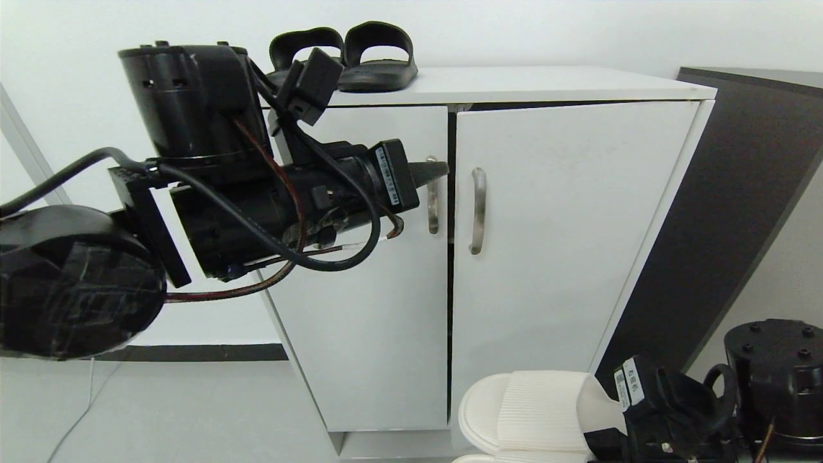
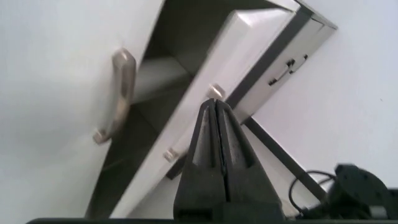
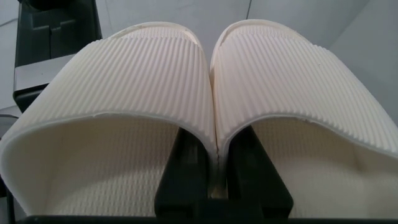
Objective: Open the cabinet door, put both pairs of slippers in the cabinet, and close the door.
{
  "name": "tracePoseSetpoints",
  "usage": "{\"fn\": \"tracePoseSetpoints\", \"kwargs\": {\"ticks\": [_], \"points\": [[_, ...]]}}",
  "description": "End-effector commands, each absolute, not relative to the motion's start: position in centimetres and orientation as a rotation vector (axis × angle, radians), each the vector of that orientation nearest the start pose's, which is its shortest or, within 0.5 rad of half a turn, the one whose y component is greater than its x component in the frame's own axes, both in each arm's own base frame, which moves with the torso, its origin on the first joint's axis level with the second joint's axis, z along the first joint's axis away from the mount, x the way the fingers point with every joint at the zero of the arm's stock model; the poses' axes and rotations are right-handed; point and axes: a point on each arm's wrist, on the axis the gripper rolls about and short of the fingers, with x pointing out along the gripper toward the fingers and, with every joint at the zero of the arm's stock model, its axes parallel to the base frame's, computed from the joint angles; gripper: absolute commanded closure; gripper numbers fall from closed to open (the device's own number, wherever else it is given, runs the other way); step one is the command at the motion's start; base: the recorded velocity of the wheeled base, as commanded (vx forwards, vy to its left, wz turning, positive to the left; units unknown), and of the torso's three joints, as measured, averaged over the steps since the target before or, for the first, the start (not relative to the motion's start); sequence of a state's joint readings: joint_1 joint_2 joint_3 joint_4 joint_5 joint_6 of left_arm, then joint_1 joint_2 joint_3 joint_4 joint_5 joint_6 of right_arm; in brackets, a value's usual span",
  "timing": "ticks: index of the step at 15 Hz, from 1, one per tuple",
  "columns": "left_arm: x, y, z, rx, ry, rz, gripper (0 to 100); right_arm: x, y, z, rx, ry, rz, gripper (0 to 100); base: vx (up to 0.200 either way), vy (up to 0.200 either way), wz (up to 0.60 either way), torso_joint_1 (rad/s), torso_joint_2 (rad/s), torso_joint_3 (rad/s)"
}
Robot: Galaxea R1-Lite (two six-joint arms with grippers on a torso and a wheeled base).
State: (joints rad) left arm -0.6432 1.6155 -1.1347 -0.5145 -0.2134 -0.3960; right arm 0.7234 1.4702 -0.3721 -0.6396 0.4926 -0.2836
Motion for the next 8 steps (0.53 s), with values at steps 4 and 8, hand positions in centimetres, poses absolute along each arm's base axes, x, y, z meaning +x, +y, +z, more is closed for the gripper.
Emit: {"fn": "tracePoseSetpoints", "kwargs": {"ticks": [4,8], "points": [[26.4,-19.5,28.5,-0.379,0.143,-0.826,100,14.8,14.4,13.3,-0.297,0.315,1.254,100,0.000,0.000,0.00,0.000,0.00,0.000],[26.9,-19.1,28.3,-0.377,0.143,-0.806,100,14.9,14.5,13.2,-0.298,0.321,1.255,100,0.000,0.000,0.00,0.000,0.00,0.000]]}}
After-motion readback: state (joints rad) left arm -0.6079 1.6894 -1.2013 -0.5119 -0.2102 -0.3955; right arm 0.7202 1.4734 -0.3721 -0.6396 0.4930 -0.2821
